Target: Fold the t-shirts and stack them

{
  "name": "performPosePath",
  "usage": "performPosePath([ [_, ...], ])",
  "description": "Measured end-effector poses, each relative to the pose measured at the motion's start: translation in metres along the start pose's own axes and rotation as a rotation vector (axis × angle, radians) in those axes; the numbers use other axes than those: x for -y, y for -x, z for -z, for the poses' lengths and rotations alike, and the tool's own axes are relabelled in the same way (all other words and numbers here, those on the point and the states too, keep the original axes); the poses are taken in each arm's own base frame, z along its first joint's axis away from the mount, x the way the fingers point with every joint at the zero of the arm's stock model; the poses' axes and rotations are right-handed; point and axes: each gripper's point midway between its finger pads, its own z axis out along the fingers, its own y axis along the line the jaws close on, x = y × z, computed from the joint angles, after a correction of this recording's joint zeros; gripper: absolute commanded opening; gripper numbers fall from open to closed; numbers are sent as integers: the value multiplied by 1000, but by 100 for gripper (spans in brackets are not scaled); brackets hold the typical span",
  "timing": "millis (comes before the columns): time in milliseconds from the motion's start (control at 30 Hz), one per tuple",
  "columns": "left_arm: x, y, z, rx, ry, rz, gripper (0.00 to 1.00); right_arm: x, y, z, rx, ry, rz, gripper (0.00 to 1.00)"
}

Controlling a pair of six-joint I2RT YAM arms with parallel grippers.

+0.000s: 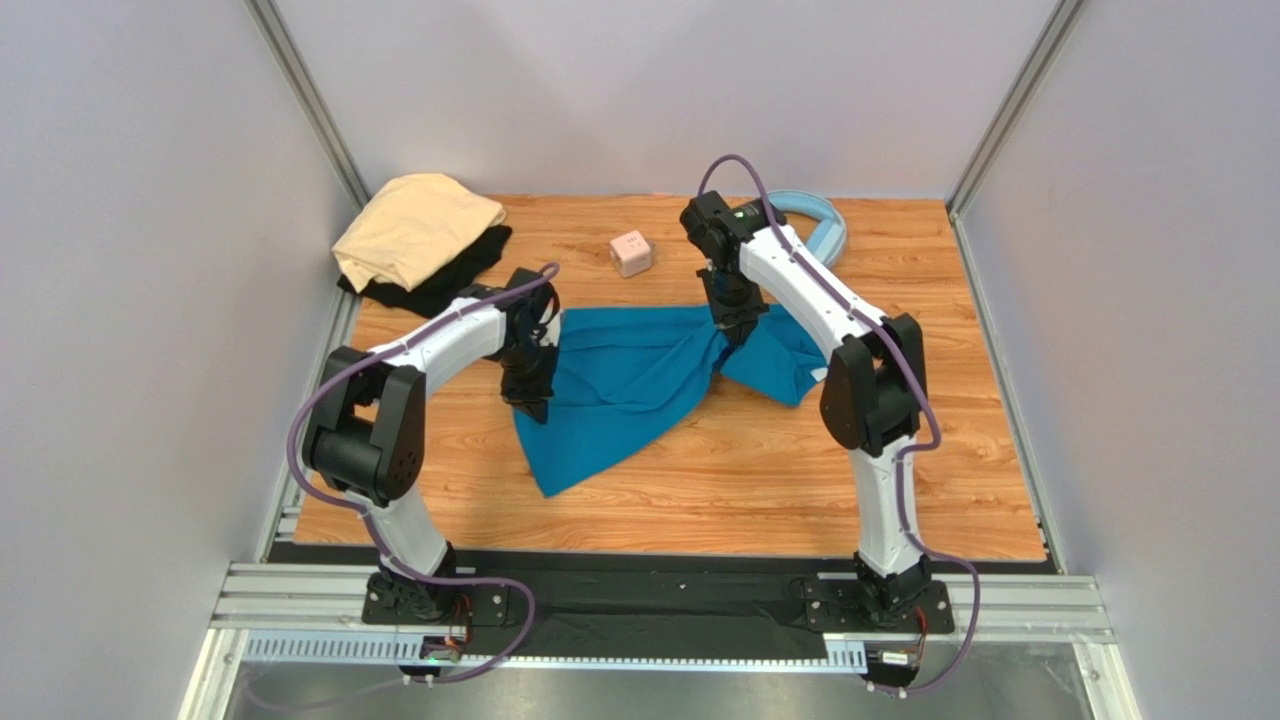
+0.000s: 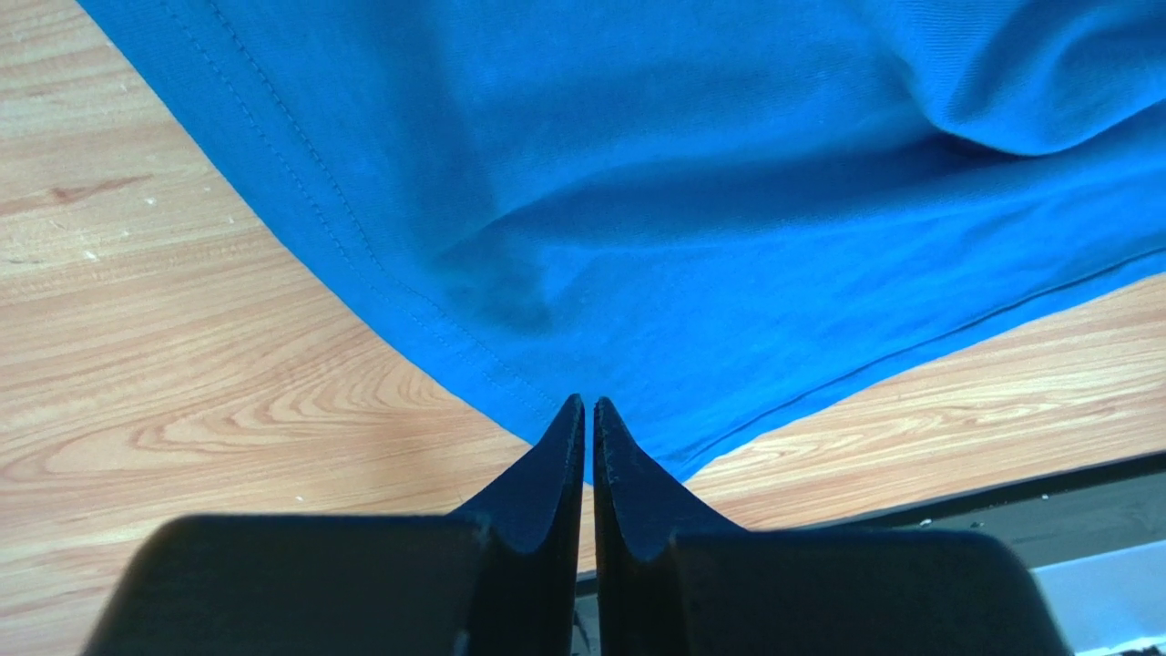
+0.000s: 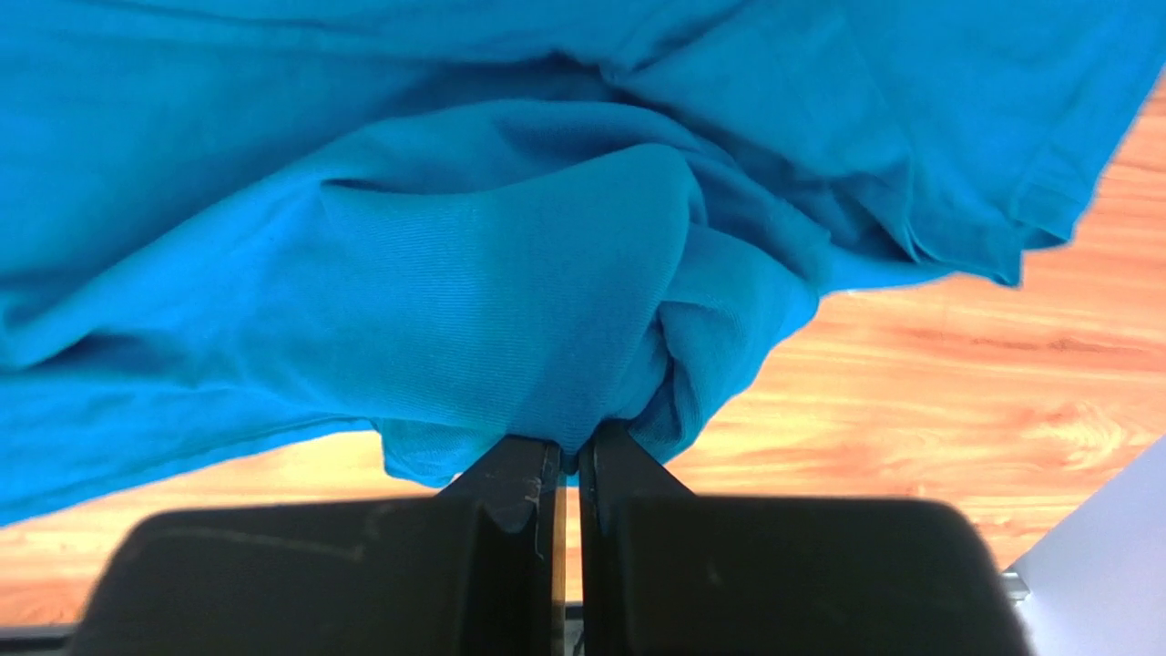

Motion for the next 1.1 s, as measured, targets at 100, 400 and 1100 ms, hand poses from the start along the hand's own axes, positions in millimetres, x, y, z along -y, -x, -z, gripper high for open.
performPosePath([
  [100,0,1,-1,-2,-1,-7,10,-5,2,-19,-35,1,2,0],
  [400,0,4,-2,-7,0,-13,10,1,-36,-40,-157,-27,24,11],
  [1100,6,20,1,5,-12,-20,10,79,6,-27,-14,-345,-28,22],
])
